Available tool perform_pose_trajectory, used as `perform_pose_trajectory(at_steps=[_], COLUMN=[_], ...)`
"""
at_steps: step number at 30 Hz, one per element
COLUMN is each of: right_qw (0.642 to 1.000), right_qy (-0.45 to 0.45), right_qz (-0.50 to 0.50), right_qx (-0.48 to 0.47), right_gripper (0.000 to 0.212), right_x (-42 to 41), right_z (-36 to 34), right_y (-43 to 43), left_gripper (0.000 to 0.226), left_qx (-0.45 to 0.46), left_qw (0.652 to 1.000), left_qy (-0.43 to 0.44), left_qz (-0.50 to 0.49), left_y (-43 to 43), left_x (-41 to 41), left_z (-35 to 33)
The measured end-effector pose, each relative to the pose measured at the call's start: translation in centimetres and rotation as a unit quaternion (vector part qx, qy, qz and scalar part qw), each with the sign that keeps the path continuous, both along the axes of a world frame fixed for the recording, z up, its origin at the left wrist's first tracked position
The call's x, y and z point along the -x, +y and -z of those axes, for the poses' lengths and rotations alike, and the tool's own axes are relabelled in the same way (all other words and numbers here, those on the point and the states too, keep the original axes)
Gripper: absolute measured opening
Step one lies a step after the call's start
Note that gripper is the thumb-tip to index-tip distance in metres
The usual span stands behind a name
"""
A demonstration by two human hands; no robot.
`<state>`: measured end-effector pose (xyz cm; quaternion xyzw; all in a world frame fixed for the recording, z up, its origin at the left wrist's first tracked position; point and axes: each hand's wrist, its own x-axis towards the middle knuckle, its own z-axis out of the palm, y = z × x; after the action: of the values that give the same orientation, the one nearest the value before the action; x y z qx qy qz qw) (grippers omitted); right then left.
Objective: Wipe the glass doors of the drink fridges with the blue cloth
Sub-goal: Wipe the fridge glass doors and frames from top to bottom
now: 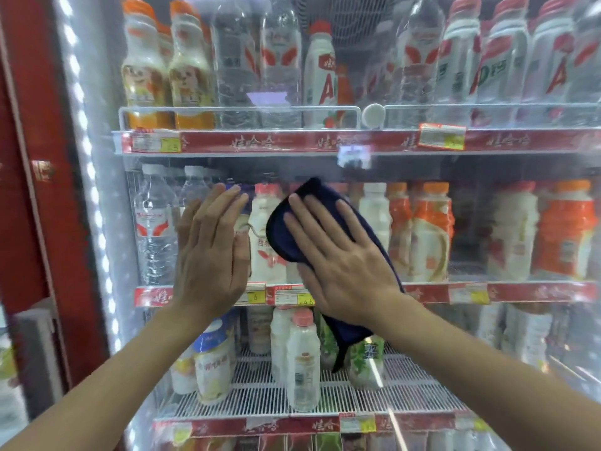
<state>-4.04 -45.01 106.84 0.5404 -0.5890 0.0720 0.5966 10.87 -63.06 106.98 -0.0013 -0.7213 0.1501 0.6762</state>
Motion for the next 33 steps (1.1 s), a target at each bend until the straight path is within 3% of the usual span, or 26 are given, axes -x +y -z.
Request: perform_pose_trajectory(at_steps=[3,6,11,18,20,24,27,30,33], right_qw=[0.992,0.979,0.998,0.995,0.997,0.991,0.972,0.989,0.997], right_qy=[0.055,0.103,0.060,-0.016,-0.019,0.061,0.122,0.094,0.067], right_qz=[0.006,0.009,0.007,-0.007,-0.015,-0.002,-0.005,-0.015,0.012], right_qx=[-0.117,-0.175,-0.021,0.100,0.067,-0.117,-0.202,-0.117,-0.043], right_gripper=[0.068,0.065,0.061,0.064,0.066,0.066,0.061,0.059,0.062], right_x=[0.0,0.4,-1.2,-2.6,-3.6,-4.6,-3.6,-3.8,-5.2], right_z=[3.0,-1.1,-10.9,-6.1,-2.5,2.9,-2.8,-10.7,-12.9], right_y=[0.7,1.3,-0.5,-3.8,-4.6,-4.1,-3.4,-4.1,-5.9], left_gripper=[0.044,0.046,0.048,0.047,0.047,0.044,0.044,0.047,0.049], left_qx=[0.005,0.001,-0.021,-0.002,-0.005,-0.036,-0.040,-0.042,-0.039], left_qw=[1.000,1.000,0.999,0.999,0.999,0.998,0.998,0.997,0.996], left_qy=[0.004,0.015,0.018,0.032,0.035,0.043,0.051,0.028,0.023], left_qz=[0.008,-0.019,-0.032,-0.036,-0.022,0.042,-0.024,-0.065,-0.081], left_y=[-0.7,-2.4,-3.9,-5.0,-4.8,-4.5,-5.9,-7.2,-7.8], left_x=[-1.7,-3.6,-3.6,-2.9,-2.9,-4.2,-6.1,-6.8,-6.4], left_z=[0.0,-0.2,-0.4,0.0,0.0,-0.1,-0.1,0.1,0.6])
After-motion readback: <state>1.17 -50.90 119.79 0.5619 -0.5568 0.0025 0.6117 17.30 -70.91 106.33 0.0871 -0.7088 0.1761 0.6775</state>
